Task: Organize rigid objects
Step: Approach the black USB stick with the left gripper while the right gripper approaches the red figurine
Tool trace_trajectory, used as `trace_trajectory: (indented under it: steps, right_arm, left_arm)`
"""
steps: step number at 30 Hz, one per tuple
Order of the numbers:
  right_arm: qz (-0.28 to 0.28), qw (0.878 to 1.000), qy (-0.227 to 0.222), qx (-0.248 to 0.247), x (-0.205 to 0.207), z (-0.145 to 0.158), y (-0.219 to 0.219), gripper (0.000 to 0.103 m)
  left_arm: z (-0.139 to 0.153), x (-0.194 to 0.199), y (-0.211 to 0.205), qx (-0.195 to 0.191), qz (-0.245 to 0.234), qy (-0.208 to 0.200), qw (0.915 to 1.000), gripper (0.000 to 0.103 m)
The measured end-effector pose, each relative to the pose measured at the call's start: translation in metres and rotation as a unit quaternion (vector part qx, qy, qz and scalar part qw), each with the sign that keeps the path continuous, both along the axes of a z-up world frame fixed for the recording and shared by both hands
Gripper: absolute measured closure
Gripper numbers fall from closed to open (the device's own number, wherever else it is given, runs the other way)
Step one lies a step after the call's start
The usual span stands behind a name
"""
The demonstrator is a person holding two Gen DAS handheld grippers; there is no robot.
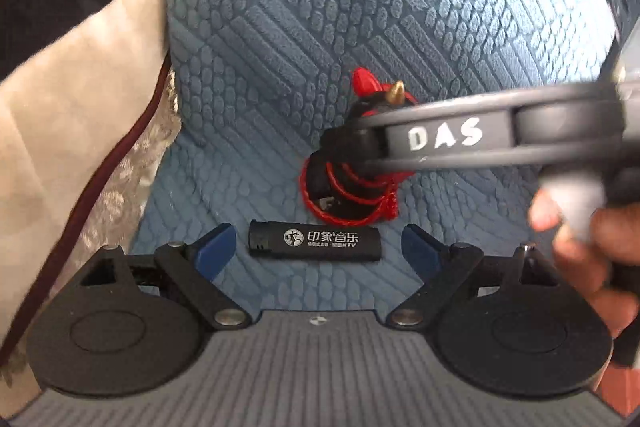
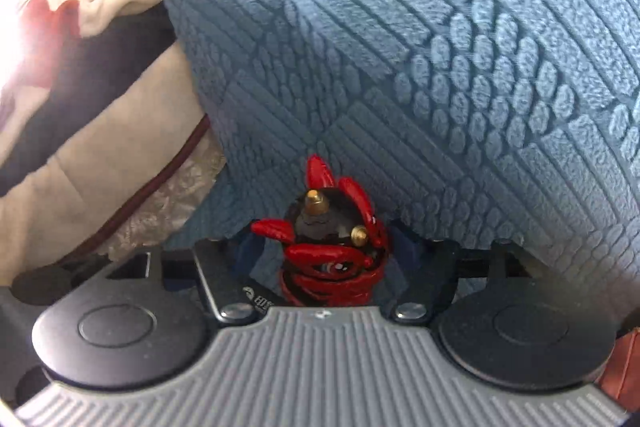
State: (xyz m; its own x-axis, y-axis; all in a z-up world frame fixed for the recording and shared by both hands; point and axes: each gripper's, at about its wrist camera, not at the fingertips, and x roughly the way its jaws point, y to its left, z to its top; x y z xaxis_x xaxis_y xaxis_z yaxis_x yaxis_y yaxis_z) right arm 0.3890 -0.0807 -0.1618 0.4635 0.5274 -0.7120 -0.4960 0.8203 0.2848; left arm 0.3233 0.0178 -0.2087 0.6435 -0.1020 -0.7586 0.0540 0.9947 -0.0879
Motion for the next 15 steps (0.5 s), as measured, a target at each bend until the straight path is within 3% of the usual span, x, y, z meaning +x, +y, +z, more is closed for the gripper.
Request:
trace_trajectory:
  steps: [3,6,15]
  right_arm:
    - [-0.002,1.000,-0.003,0.002,0.001,0.007,-0.008,0.032]
    - [-0.015,1.000,-0.004,0.004,0.003,0.015,-0.019,0.033]
    - [-0.047,0.998,0.000,-0.044,0.005,0.018,-0.038,0.033]
  left_arm:
    - [0.000,0.001,-0.010,0.032,-0.032,-0.004,0.9990,0.011]
    - [-0.005,0.005,-0.017,0.041,-0.049,0.004,0.9979,0.011]
    - [-0.016,0.022,-0.014,0.073,-0.049,0.015,0.9960,0.011]
